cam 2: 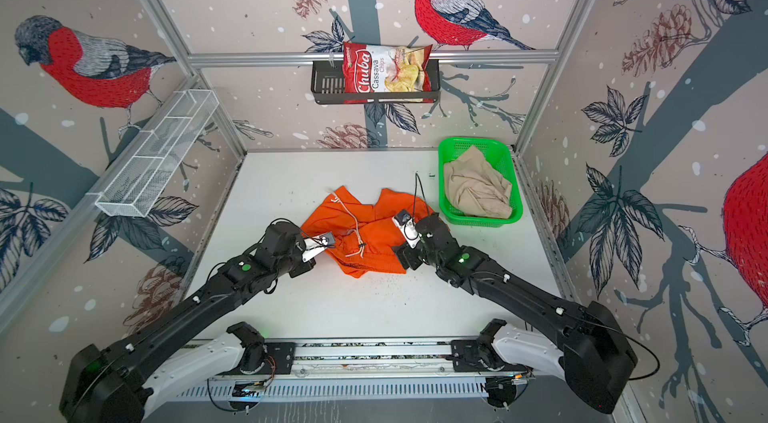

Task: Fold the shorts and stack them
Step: 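Lay the shorts flat and grip the waistband ends with both grippers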

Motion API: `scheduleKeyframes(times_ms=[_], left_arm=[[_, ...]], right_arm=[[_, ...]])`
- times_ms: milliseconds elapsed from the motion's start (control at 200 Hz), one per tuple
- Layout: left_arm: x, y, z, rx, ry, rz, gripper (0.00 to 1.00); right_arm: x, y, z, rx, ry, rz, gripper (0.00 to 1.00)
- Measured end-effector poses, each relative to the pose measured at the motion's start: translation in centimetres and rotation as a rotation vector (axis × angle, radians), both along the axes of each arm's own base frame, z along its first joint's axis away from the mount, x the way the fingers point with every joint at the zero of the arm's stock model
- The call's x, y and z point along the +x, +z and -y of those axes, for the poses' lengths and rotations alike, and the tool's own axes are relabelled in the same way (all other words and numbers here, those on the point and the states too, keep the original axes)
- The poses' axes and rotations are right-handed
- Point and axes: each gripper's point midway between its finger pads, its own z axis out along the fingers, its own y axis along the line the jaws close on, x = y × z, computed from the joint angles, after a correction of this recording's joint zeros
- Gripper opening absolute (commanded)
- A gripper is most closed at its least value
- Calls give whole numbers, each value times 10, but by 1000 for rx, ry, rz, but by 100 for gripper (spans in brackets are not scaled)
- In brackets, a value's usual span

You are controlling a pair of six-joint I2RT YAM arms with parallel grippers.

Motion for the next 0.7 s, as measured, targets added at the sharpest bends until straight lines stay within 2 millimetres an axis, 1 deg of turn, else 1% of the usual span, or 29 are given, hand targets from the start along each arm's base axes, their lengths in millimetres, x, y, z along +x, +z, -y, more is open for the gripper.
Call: scheduleKeyframes(times_ms=[40,100,175,245,465,565,700], left_arm=[[0,0,0,-1,0,0,0],[0,0,0,-3,1,1,0],[-1,1,1,-8,-2,2,0],[-1,2,1,-13,-4,6,0],[-4,2,4,-32,-18,5,0],[-4,2,4,-35,-19,5,0],[-5,4,5,-43,-24,8,0]], right_arm=[[2,-7,3,48,-44,-68,81],[1,-23,10,119,-111,-180,81],[-7,-48,18,184,-179,-323,82],[-20,-63,16,226,-193,-417,83],[-38,-88,13,362,-216,-547,82],[-37,-91,6,406,-206,-562,81],[-35,-97,0,449,-187,-571,75]])
